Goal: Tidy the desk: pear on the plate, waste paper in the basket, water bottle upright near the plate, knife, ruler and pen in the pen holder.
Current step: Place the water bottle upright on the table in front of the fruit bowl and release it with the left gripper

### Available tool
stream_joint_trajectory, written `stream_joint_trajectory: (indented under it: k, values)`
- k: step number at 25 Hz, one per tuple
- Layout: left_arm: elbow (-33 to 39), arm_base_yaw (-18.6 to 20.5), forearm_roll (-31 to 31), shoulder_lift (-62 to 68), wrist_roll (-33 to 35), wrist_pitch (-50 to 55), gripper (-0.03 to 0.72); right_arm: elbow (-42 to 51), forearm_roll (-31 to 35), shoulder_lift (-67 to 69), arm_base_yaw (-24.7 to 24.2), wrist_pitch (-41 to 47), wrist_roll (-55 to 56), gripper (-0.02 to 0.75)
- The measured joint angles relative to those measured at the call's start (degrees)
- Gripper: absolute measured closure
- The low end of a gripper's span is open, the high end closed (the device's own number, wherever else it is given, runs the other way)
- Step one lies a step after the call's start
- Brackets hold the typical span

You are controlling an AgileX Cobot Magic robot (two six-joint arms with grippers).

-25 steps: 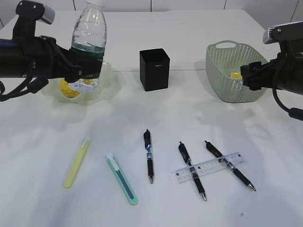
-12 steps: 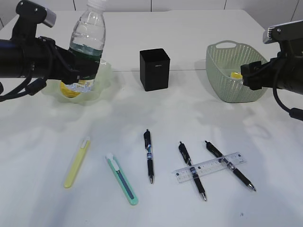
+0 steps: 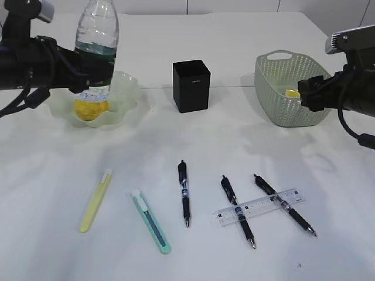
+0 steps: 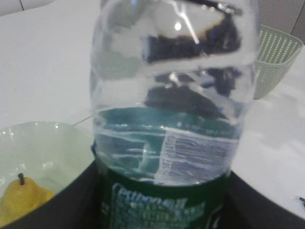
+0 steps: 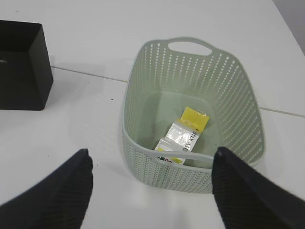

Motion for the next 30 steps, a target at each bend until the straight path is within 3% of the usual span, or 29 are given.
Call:
stream_joint_trajectory:
  k: [12, 25, 30]
  values:
    - [0.0, 10.8, 0.1, 0.0, 0.0, -14.5, 0.312, 0.0, 0.0, 0.0, 0.0, 0.0, 0.0, 0.164]
    - [0.0, 16.2, 9.7, 0.0, 0.1, -26.5, 0.311, 0.0, 0.0, 0.0, 0.0, 0.0, 0.0, 0.165]
    - [0.0, 16.3, 12.8, 0.0, 0.1, -26.8, 0.311, 0.0, 0.0, 0.0, 0.0, 0.0, -0.1, 0.165]
